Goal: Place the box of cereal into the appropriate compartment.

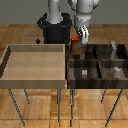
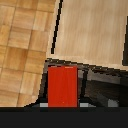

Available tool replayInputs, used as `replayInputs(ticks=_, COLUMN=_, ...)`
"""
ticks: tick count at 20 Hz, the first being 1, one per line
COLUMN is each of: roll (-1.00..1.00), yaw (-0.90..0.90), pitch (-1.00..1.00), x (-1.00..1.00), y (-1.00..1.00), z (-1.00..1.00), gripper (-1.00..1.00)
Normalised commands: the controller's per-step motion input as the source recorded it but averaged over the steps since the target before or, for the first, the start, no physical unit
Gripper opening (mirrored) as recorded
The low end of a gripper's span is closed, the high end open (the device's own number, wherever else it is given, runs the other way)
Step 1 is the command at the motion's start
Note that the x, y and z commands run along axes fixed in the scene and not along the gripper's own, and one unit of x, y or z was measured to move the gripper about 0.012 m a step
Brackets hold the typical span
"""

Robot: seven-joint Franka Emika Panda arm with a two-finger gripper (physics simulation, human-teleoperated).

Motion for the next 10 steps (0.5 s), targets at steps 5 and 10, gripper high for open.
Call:
replayInputs(ticks=5, roll=0.00, yaw=0.00, pitch=0.00, x=0.00, y=1.00, z=0.00, gripper=-1.00)
replayInputs(ticks=10, roll=0.00, yaw=0.00, pitch=0.00, x=0.00, y=1.00, z=0.00, gripper=-1.00)
